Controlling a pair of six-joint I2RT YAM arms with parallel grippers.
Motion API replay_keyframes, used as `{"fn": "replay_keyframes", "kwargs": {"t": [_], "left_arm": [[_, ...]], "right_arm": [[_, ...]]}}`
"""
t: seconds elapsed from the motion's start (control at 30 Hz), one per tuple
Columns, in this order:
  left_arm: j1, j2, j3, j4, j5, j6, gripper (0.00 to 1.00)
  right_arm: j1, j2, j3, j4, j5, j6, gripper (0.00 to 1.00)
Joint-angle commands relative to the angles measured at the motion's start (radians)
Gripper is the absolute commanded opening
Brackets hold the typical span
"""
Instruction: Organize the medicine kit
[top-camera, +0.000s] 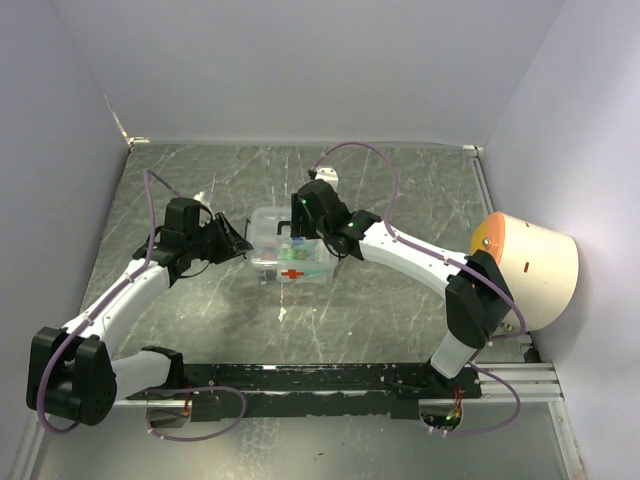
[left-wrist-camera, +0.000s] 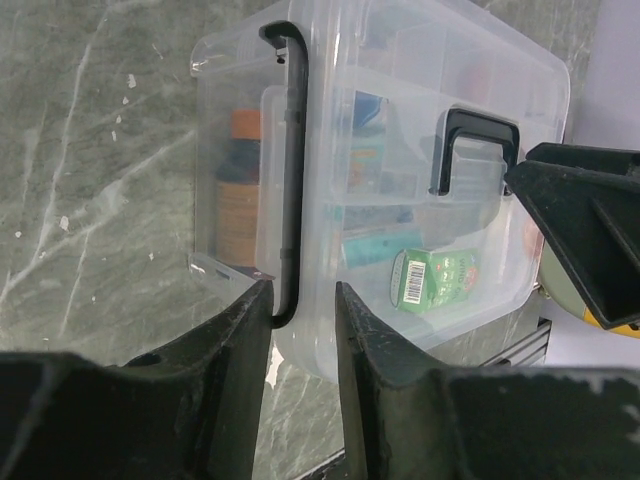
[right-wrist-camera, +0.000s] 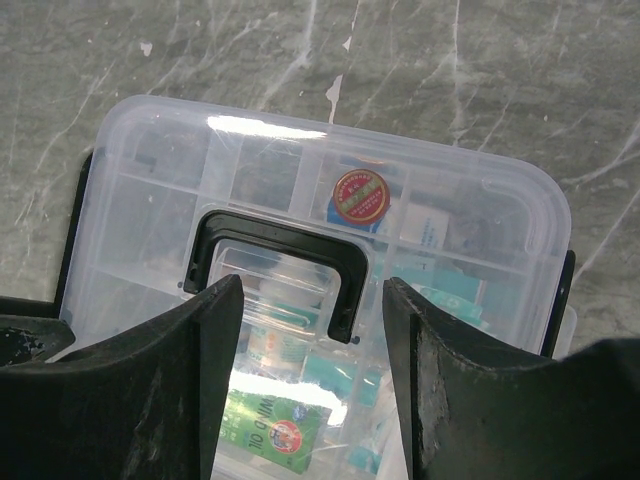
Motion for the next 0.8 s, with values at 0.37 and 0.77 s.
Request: {"fn": "replay_keyframes", "kwargs": {"t": [0.37,0.77], "left_arm": [[-0.093,0.052,0.063,-0.16,-0.189,0.073,0.39],[-0.093,0.083,0.209,-0.246,-0.176,0.17,0.76]], "right_arm": [[0.01,0.035,-0.003,-0.12,-0.02,0.021,0.57],[-0.005,-0.151,-0.011,-0.08,0.114,0.005,0.65]]}}
